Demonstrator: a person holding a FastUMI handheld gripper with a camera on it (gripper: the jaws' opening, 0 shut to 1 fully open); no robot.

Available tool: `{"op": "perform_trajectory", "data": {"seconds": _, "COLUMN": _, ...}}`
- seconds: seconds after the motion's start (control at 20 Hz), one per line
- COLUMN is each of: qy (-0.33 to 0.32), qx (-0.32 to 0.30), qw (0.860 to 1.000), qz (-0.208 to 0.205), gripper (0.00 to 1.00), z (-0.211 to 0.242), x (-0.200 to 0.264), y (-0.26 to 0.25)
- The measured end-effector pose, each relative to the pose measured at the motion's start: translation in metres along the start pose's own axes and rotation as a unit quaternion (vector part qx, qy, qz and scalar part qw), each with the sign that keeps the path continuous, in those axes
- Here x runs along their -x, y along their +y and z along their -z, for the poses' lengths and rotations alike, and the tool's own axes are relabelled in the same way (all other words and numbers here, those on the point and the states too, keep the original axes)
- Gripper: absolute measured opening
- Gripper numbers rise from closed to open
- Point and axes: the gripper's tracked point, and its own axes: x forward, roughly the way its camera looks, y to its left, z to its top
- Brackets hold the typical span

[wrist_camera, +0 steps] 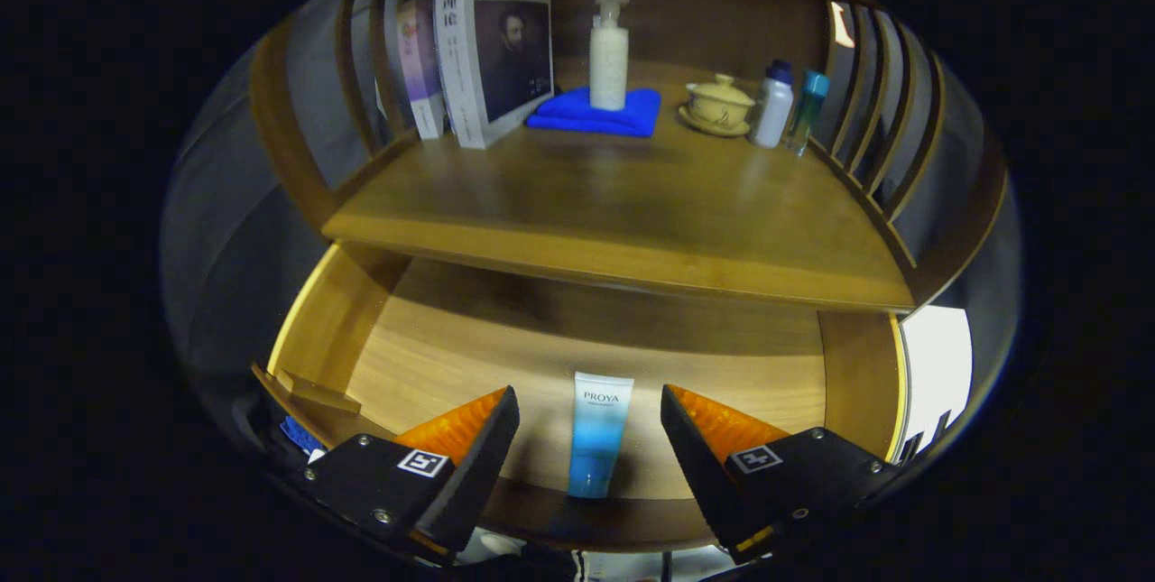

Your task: Pull open the drawer, take out the items inside it, and place them on the countertop above the cabinet.

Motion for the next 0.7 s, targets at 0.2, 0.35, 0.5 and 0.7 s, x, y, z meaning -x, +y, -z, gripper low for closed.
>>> {"op": "perform_trajectory", "data": {"seconds": 0.2, "qy": 0.050, "qx": -0.008, "qw": 0.999, "qz": 0.003, "gripper": 0.97, "z": 0.016, "x": -0.024, "y": -0.010}}
{"op": "perform_trajectory", "data": {"seconds": 0.35, "qy": 0.091, "qx": -0.024, "qw": 0.996, "qz": -0.008, "gripper": 0.97, "z": 0.033, "x": -0.031, "y": -0.009}}
{"op": "perform_trajectory", "data": {"seconds": 0.5, "qy": 0.124, "qx": -0.029, "qw": 0.992, "qz": -0.012, "gripper": 0.97, "z": 0.047, "x": -0.037, "y": -0.011}}
{"op": "perform_trajectory", "data": {"seconds": 0.7, "qy": 0.160, "qx": -0.032, "qw": 0.987, "qz": -0.013, "gripper": 0.97, "z": 0.062, "x": -0.040, "y": -0.011}}
